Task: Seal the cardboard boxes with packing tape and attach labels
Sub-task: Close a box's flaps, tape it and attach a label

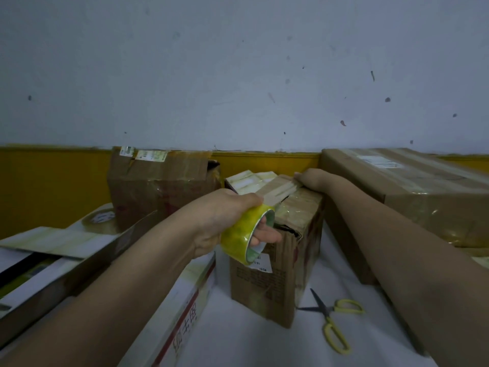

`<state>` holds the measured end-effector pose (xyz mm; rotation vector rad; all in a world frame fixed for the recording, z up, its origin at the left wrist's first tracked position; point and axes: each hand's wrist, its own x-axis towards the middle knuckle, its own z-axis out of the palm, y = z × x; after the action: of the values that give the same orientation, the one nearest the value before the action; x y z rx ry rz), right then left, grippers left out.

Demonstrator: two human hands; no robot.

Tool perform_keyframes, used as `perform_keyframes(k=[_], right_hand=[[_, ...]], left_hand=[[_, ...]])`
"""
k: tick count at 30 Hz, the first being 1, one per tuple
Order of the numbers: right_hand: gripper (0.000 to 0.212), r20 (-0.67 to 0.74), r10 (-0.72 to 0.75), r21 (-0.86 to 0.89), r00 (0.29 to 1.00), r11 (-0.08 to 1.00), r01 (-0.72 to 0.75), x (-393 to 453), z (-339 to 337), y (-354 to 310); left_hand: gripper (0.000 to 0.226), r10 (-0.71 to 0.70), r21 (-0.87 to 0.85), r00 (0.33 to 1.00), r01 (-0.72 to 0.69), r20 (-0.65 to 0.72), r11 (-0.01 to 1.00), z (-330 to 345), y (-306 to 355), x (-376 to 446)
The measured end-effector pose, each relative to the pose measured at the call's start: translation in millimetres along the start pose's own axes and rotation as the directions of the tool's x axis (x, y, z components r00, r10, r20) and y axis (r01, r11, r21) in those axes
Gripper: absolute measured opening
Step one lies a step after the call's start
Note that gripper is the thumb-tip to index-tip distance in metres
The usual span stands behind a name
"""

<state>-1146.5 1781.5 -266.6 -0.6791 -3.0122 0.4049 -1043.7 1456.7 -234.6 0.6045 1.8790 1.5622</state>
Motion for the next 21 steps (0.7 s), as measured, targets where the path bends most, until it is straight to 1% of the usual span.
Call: perform_keyframes(k=[2, 4, 7, 10, 12, 15, 18, 21], right_hand=[[0.065, 0.005, -0.003, -0.006, 1.0, 1.0, 0.003, 0, 0, -2], [0.066, 0.011, -0.002, -0.002, 1.0, 1.0, 0.002, -2, 0, -2], [0.068, 0.007, 0.019, 0.012, 1.0, 1.0, -0.019, -1, 0, -1], [0.067, 0.01, 0.02, 0.012, 1.0, 1.0, -0.021, 2, 0, -3], [0.067, 0.007, 0.008, -0.006, 1.0, 1.0, -0.008, 3, 1, -4], [0.07, 0.001, 0.01, -0.06, 1.0, 0.998, -0.01, -2, 1, -6], [0.065, 0.073, -0.065, -0.142, 0.995, 0.987, 0.075, -14, 0, -11], [0.07, 0.073, -0.062, -0.247, 0.995, 0.966, 0.079, -29, 6, -23]], left_hand=[[0.042, 0.005, 0.074, 1.0, -0.004, -0.006, 0.997, 0, -3, 2], [0.043, 0.005, 0.106, 1.0, -0.006, 0.006, 0.994, 1, -4, 3], [0.039, -0.048, 0.136, 0.999, 0.044, 0.024, 0.99, 2, -12, 0], [0.04, -0.141, 0.081, 0.989, 0.137, 0.048, 0.987, 2, -35, -1], [0.042, -0.161, 0.042, 0.987, 0.16, 0.026, 0.986, 2, -49, 5], [0.045, -0.153, -0.013, 0.988, 0.153, -0.011, 0.988, 9, -61, 12], [0.044, -0.131, -0.03, 0.991, 0.131, -0.016, 0.991, 16, -68, 16], [0.044, -0.1, -0.038, 0.994, 0.099, -0.04, 0.994, 20, -73, 19]])
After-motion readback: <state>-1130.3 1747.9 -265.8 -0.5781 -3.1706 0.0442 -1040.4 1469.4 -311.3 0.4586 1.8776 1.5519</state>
